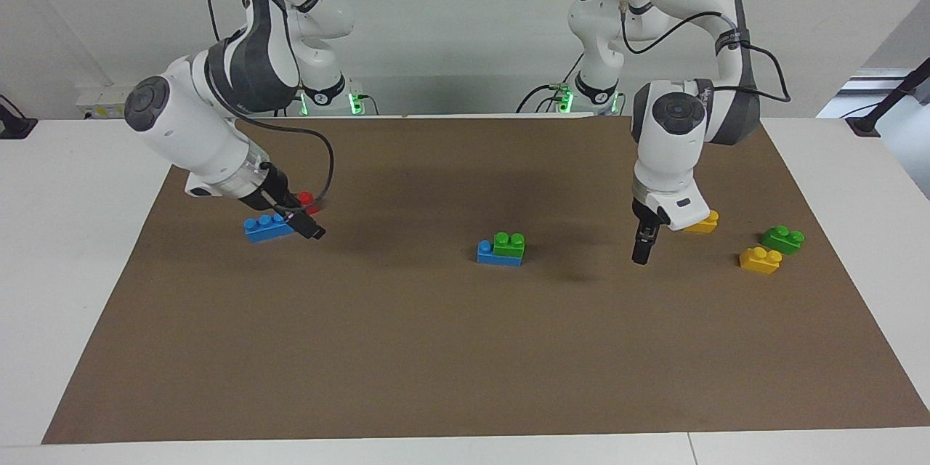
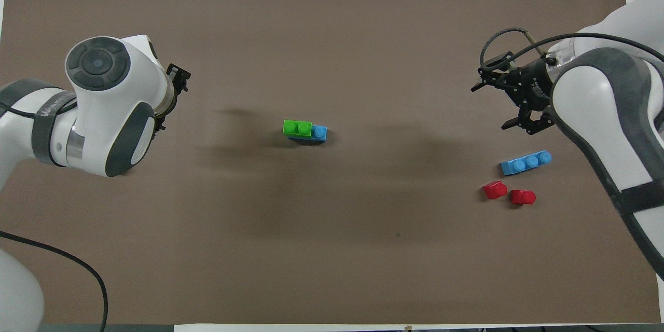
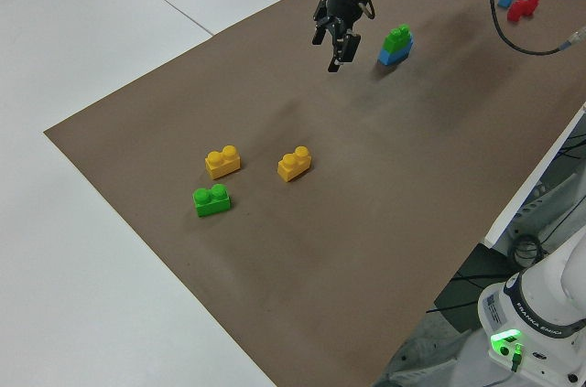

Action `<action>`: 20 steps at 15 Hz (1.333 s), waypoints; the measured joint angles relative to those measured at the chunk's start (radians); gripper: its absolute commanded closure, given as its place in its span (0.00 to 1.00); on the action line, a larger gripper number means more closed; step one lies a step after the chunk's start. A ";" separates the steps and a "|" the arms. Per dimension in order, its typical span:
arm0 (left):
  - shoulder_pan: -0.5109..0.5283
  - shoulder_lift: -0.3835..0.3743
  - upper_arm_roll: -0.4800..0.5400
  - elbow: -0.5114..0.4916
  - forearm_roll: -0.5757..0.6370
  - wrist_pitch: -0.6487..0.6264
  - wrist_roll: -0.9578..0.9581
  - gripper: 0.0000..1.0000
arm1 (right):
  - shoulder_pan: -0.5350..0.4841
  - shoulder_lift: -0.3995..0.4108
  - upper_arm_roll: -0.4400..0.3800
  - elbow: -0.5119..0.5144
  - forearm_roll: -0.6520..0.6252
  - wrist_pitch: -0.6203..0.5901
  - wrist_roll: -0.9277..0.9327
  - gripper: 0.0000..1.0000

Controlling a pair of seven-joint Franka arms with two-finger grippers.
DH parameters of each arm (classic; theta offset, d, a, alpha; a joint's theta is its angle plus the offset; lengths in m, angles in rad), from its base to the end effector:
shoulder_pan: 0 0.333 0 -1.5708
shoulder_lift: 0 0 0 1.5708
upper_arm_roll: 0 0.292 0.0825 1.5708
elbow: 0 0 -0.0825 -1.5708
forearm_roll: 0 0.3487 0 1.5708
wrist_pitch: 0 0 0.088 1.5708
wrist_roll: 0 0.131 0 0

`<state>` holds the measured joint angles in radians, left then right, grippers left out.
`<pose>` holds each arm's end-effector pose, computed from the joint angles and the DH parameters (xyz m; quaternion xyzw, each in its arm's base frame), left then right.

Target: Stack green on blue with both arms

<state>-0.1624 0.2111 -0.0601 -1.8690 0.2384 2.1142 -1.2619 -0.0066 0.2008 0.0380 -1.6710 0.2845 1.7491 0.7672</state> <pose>0.5693 -0.1113 0.3770 -0.8915 -0.4422 -0.0781 0.0594 0.5680 0.0484 0.4420 -0.9093 0.3867 0.1109 0.1068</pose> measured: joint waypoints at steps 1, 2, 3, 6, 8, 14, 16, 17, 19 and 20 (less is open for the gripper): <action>0.019 -0.007 0.000 0.000 0.000 -0.011 0.080 0.00 | -0.006 -0.014 0.000 0.017 -0.007 -0.042 -0.038 0.00; 0.039 -0.015 0.001 0.000 0.000 -0.021 0.162 0.00 | -0.010 -0.029 0.000 0.032 -0.021 -0.075 -0.078 0.00; 0.060 -0.024 0.001 0.000 0.000 -0.030 0.247 0.00 | -0.011 -0.046 0.000 0.043 -0.052 -0.097 -0.119 0.00; 0.121 -0.056 0.002 0.001 0.001 -0.076 0.529 0.00 | -0.011 -0.097 0.001 0.051 -0.130 -0.130 -0.268 0.00; 0.155 -0.082 0.002 0.001 0.001 -0.109 0.705 0.00 | -0.014 -0.126 0.000 0.051 -0.150 -0.155 -0.371 0.00; 0.192 -0.162 0.003 0.017 -0.106 -0.233 1.011 0.00 | -0.055 -0.197 -0.008 0.052 -0.213 -0.215 -0.647 0.00; 0.208 -0.186 0.003 0.043 -0.159 -0.295 1.067 0.00 | -0.057 -0.209 -0.007 0.052 -0.226 -0.221 -0.670 0.00; 0.213 -0.196 0.003 0.060 -0.175 -0.324 1.080 0.00 | -0.056 -0.211 -0.006 0.052 -0.237 -0.224 -0.673 0.00; 0.213 -0.214 0.002 0.084 -0.204 -0.358 1.088 0.00 | -0.053 -0.212 -0.004 0.052 -0.246 -0.228 -0.674 0.00; 0.213 -0.221 0.000 0.089 -0.214 -0.368 1.088 0.00 | -0.053 -0.212 -0.003 0.052 -0.254 -0.228 -0.674 0.00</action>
<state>0.0508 -0.0102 -0.0597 -1.7802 0.0246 1.7462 -0.1734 -0.0596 -0.0113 0.0345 -1.6194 0.0300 1.5211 0.0934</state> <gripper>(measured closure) 0.000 0.000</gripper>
